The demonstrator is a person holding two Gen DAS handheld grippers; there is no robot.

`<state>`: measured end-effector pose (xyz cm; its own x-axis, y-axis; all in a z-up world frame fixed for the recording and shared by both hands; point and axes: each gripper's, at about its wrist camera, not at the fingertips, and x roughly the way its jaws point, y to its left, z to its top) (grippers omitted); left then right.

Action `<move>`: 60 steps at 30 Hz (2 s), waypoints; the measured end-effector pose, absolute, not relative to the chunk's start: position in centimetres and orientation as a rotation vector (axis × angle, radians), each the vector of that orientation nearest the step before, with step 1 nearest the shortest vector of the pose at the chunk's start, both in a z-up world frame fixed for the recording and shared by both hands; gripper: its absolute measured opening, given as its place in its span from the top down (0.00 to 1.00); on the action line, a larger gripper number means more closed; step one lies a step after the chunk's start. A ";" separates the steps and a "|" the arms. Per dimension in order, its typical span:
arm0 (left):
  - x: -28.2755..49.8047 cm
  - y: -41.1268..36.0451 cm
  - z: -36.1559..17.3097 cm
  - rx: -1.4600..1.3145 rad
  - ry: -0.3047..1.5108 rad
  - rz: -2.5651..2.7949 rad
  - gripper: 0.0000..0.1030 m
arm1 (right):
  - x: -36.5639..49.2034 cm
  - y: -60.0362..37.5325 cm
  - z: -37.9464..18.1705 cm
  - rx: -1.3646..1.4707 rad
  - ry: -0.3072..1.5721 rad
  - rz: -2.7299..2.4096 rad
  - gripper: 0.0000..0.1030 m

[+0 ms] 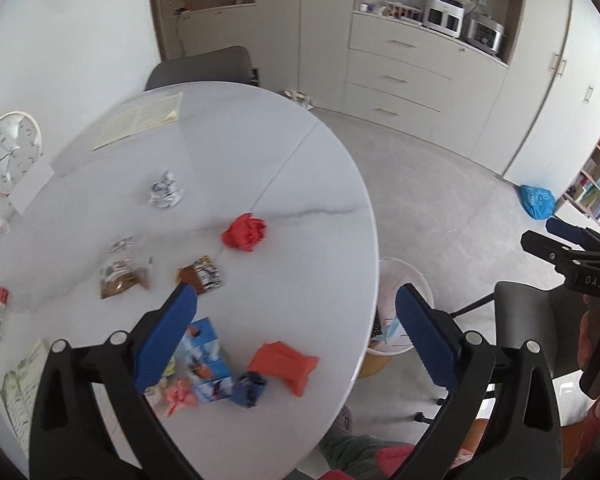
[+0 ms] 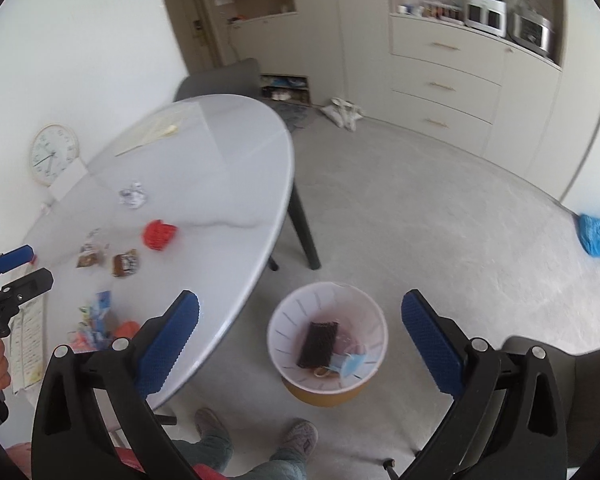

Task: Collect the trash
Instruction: 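Move both empty tools back over the table, then grasp the blue bird-printed box with the right tool while the left tool grasps the snack bag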

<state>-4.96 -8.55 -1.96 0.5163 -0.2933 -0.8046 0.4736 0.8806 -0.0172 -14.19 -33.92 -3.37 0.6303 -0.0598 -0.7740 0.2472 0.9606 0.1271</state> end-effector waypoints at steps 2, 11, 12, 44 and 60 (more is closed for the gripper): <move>-4.6 -6.4 -1.7 0.199 0.922 -0.422 0.07 | -13.1 -32.5 -3.1 0.216 0.875 -0.144 0.02; -3.8 2.3 -3.0 0.153 0.958 -0.309 0.07 | -9.8 -25.5 -3.6 0.164 0.904 -0.002 0.02; -3.8 3.0 -3.2 0.153 0.960 -0.303 0.07 | -9.3 -24.6 -3.9 0.161 0.913 0.020 0.02; -0.9 14.2 -11.2 0.247 1.072 -0.400 0.07 | 1.1 -3.9 -20.1 0.130 1.279 0.170 0.51; 13.4 10.0 -14.8 0.624 0.962 -0.733 0.07 | 2.2 -7.5 -13.6 0.293 1.181 0.170 0.51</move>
